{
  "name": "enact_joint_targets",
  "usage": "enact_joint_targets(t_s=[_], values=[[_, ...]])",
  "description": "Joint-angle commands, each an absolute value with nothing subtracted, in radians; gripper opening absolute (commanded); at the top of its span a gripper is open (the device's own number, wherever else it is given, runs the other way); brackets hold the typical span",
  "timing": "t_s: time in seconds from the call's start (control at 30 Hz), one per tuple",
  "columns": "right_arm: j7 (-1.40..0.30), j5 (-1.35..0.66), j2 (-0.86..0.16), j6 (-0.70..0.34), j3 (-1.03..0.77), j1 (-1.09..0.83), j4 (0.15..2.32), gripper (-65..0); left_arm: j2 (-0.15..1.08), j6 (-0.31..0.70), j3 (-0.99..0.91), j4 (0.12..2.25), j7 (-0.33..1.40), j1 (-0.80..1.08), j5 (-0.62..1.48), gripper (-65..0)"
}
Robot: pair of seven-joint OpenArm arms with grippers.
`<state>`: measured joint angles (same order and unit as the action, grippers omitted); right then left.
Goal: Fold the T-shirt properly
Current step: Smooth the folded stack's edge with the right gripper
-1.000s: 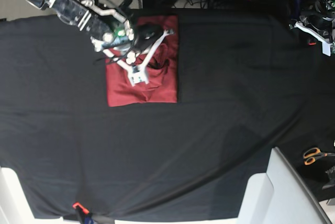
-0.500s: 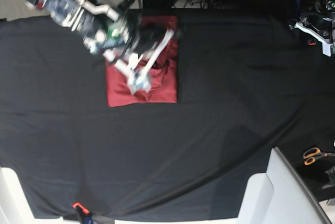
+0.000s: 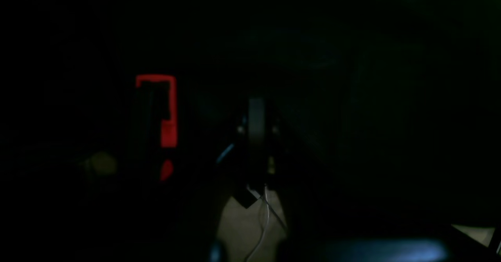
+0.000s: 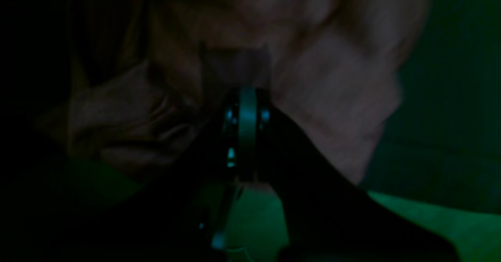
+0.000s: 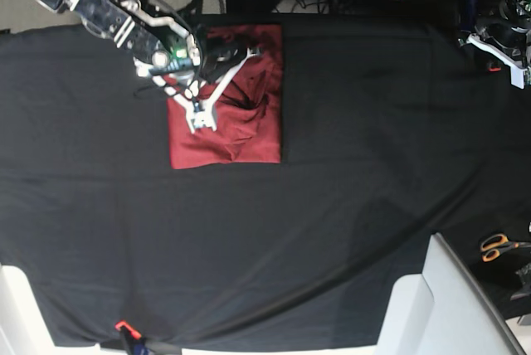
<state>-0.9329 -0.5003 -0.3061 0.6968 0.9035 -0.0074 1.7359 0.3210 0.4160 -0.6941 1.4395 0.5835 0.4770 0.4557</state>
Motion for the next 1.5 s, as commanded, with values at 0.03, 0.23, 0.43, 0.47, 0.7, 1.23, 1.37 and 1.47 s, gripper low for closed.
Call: enact_joint_targets(t_s=[0.03, 0.23, 0.43, 0.47, 0.7, 1.23, 1.37, 1.47], values=[[-0.923, -0.496, -0.305, 0.698, 0.898, -0.012, 1.779, -64.7, 0.340, 0.415, -0.702, 1.452, 0.565, 0.479, 0.464, -65.0], [-0.920, -0.496, -0.305, 0.698, 0.898, -0.070, 1.817, -64.7, 0.340, 0.415, -0.702, 1.452, 0.565, 0.478, 0.464, -65.0], [-0.917, -0.496, -0.302, 0.698, 0.898, -0.119, 1.821, -64.7, 0.340, 0.415, -0.702, 1.452, 0.565, 0.478, 0.464, -65.0], [-0.917, -0.496, -0.302, 0.698, 0.898, -0.120, 1.824, -64.7, 0.340, 0.415, -0.702, 1.452, 0.565, 0.478, 0.464, -65.0], [-0.923, -0.496, -0.305, 0.698, 0.895, -0.111, 1.903, -64.8, 0.340, 0.415, -0.702, 1.452, 0.565, 0.478, 0.464, -65.0], [-0.865, -0.498, -0.306, 0.698, 0.777, -0.001, 1.709, -64.5, 0.335, 0.415, -0.704, 1.454, 0.565, 0.478, 0.375, -65.0], [-0.854, -0.498, -0.305, 0.698, 0.777, 0.008, 1.650, -64.5, 0.334, 0.415, -0.702, 1.454, 0.565, 0.478, 0.361, -65.0], [-0.819, -0.498, -0.305, 0.698, 0.777, 0.016, 1.635, -64.5, 0.334, 0.415, -0.702, 1.454, 0.565, 0.478, 0.361, -65.0]])
